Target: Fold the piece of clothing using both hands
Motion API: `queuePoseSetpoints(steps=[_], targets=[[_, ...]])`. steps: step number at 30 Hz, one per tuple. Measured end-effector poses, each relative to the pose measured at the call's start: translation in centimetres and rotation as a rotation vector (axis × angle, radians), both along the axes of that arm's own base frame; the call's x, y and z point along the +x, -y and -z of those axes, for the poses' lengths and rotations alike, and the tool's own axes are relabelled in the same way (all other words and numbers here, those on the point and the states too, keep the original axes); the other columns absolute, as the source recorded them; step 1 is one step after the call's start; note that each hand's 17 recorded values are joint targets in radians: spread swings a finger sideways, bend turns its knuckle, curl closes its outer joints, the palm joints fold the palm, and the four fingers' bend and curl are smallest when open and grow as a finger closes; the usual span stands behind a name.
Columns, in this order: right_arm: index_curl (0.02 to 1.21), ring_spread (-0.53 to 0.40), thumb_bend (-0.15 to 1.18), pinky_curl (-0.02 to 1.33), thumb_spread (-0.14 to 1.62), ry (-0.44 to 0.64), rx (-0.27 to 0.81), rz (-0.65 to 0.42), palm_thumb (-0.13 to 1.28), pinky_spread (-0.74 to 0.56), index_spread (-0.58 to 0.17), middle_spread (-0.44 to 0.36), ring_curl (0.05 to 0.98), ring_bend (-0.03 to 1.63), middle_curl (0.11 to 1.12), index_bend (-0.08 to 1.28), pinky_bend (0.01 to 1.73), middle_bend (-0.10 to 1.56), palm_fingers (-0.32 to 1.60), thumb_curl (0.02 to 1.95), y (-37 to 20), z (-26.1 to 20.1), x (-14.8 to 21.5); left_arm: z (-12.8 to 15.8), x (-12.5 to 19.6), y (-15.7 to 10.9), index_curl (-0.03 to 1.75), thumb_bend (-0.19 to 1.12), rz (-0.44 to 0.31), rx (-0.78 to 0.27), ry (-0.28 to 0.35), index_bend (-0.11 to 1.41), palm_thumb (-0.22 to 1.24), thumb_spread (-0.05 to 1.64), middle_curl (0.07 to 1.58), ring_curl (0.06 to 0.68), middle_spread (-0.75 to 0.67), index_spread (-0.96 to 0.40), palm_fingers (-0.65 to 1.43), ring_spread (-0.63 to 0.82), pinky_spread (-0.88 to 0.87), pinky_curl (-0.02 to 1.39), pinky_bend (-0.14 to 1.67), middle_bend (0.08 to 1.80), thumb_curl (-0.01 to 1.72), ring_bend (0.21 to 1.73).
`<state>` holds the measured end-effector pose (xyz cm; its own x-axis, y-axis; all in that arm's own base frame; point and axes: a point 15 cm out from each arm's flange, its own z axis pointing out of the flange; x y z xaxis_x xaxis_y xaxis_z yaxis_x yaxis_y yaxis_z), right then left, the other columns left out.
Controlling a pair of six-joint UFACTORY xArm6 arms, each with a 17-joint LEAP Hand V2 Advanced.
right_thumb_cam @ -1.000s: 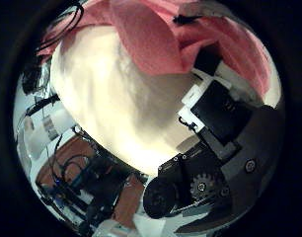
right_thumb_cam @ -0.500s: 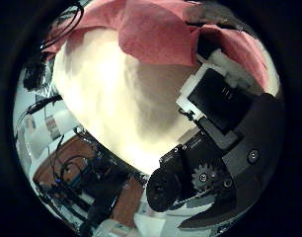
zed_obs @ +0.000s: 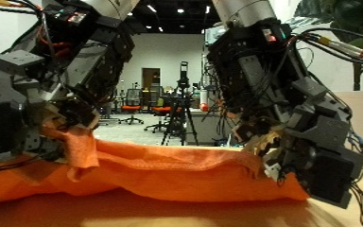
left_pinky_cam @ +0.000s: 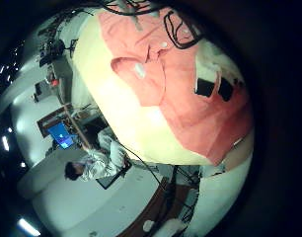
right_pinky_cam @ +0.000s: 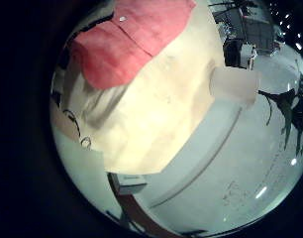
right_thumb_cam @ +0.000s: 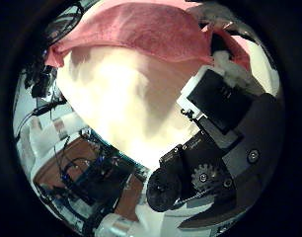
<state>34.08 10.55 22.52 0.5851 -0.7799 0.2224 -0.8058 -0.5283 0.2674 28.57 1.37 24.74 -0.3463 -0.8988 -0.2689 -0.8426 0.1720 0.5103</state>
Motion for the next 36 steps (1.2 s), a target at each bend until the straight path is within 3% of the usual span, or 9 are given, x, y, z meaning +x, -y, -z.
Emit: queuePoseSetpoints(steps=[9, 15, 18, 22, 25, 28, 31, 33, 36], targets=[[0.62, -0.428, 0.11, 0.35, 0.57, 0.04, 0.018, 0.004, 1.05, -0.65, -0.327, -0.315, 0.445, 1.01, 0.57, 0.76, 0.93, 0.74, 1.24, 1.3, 0.6, -4.7, -0.4, -3.6, -1.4, 0.3, 0.88, -0.01, 0.036, -0.035, -0.017, 0.18, 0.75, 1.16, 0.63, 0.458, -0.57, -0.69, 1.13, -0.56, -0.73, 0.45, 1.05, 0.98, 0.27, 0.98], [0.61, -0.427, 0.1, 0.35, 0.56, 0.053, 0.026, 0.007, 1.04, -0.66, -0.322, -0.312, 0.435, 1.02, 0.56, 0.77, 0.93, 0.75, 1.23, 1.36, 0.7, -6.1, -0.1, -4.4, -1.8, 0.6, 0.88, -0.01, 0.038, -0.042, -0.03, 0.18, 0.75, 1.16, 0.63, 0.458, -0.57, -0.69, 1.13, -0.56, -0.73, 0.45, 1.05, 0.98, 0.27, 0.98], [0.59, -0.436, 0.09, 0.36, 0.6, 0.042, 0.021, 0.025, 1.03, -0.66, -0.357, -0.318, 0.433, 1.04, 0.54, 0.69, 0.99, 0.7, 1.11, 1.37, 1.3, -5.9, -0.2, -4.2, -1.9, 0.8, 0.87, -0.01, 0.04, -0.041, -0.037, 0.17, 0.75, 1.16, 0.63, 0.458, -0.57, -0.69, 1.13, -0.56, -0.73, 0.46, 1.05, 0.98, 0.26, 0.98], [0.54, -0.429, -0.09, 0.41, 0.77, -0.006, -0.009, 0.041, 0.8, -0.63, -0.409, -0.32, 0.435, 1.0, 0.53, 0.43, 1.11, 0.62, 0.8, 1.17, 2.3, -5.3, -1.4, -4.1, -1.8, 0.8, 0.87, -0.01, 0.042, -0.041, -0.036, 0.17, 0.75, 1.17, 0.63, 0.459, -0.57, -0.69, 1.13, -0.56, -0.73, 0.46, 1.05, 0.98, 0.26, 0.98], [0.52, -0.4, -0.1, 0.41, 0.88, -0.011, -0.008, 0.049, 0.57, -0.58, -0.414, -0.303, 0.424, 0.96, 0.53, 0.33, 1.1, 0.59, 0.66, 0.96, 2.2, -5.1, -1.6, -4.1, -1.7, 0.9, 0.87, -0.01, 0.041, -0.04, -0.037, 0.17, 0.75, 1.17, 0.63, 0.46, -0.57, -0.68, 1.13, -0.56, -0.73, 0.46, 1.05, 0.98, 0.26, 0.98], [0.5, -0.333, -0.12, 0.38, 0.89, -0.042, -0.021, 0.052, 0.31, -0.47, -0.358, -0.238, 0.414, 0.93, 0.53, 0.26, 1.02, 0.56, 0.44, 0.78, 2.5, -3.8, -2.5, -4.1, -1.5, 0.9, 0.87, -0.01, 0.04, -0.04, -0.035, 0.17, 0.75, 1.17, 0.63, 0.46, -0.57, -0.68, 1.13, -0.57, -0.73, 0.46, 1.05, 0.98, 0.26, 0.98], [0.48, -0.289, -0.08, 0.35, 0.89, -0.104, -0.053, 0.06, 0.25, -0.39, -0.312, -0.183, 0.4, 0.91, 0.52, 0.22, 0.98, 0.54, 0.38, 0.68, 3.3, -1.0, -4.7, -4.0, -1.5, 0.9, 0.87, -0.01, 0.039, -0.038, -0.039, 0.17, 0.75, 1.17, 0.63, 0.461, -0.57, -0.68, 1.13, -0.57, -0.73, 0.46, 1.05, 0.98, 0.27, 0.98], [0.48, -0.207, -0.07, 0.33, 0.87, -0.138, -0.078, 0.07, 0.19, -0.22, -0.244, -0.098, 0.392, 0.87, 0.51, 0.21, 0.9, 0.51, 0.24, 0.61, 3.6, 0.7, -6.2, -3.9, -1.5, 0.9, 0.87, -0.01, 0.038, -0.037, -0.04, 0.17, 0.75, 1.17, 0.63, 0.461, -0.57, -0.68, 1.13, -0.57, -0.73, 0.46, 1.05, 0.98, 0.27, 0.98], [0.47, -0.123, -0.05, 0.29, 0.86, -0.134, -0.092, 0.047, 0.17, -0.04, -0.19, -0.021, 0.373, 0.84, 0.49, 0.19, 0.85, 0.48, 0.19, 0.54, 2.4, 2.0, -7.3, -3.9, -1.6, 0.9, 0.87, -0.01, 0.036, -0.035, -0.041, 0.17, 0.75, 1.17, 0.63, 0.461, -0.57, -0.68, 1.13, -0.57, -0.73, 0.46, 1.05, 0.98, 0.27, 0.98]])
